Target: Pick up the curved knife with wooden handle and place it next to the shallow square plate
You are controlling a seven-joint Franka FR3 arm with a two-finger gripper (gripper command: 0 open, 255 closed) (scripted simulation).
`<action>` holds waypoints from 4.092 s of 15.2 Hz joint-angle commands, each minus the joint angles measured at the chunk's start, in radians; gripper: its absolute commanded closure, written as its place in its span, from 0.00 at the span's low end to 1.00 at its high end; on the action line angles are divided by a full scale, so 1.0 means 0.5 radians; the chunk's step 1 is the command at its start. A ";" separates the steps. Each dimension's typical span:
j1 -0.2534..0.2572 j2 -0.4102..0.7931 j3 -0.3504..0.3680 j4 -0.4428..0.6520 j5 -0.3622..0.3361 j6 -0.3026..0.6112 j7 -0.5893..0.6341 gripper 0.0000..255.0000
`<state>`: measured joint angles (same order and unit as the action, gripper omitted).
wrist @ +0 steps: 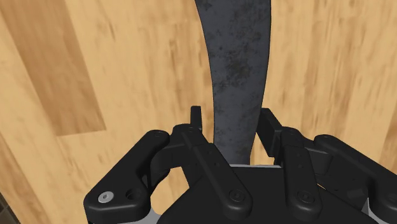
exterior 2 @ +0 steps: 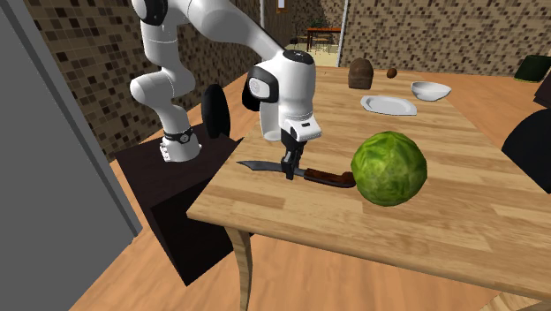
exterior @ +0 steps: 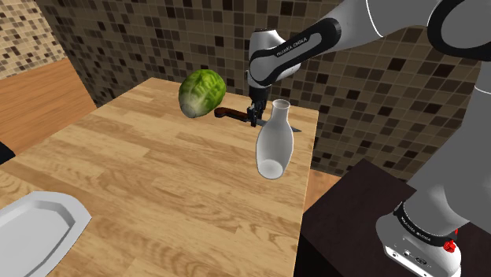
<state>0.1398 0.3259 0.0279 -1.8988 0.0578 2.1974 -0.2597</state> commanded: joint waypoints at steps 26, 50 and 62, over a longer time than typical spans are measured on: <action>0.052 -0.193 0.032 0.258 -0.014 -0.446 0.112 1.00; 0.775 0.507 0.315 1.291 -0.197 -0.737 1.123 1.00; 1.027 0.999 0.321 1.980 -0.272 -0.924 1.323 1.00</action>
<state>0.6547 0.8232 0.1887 -0.8987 -0.0779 1.7220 0.4030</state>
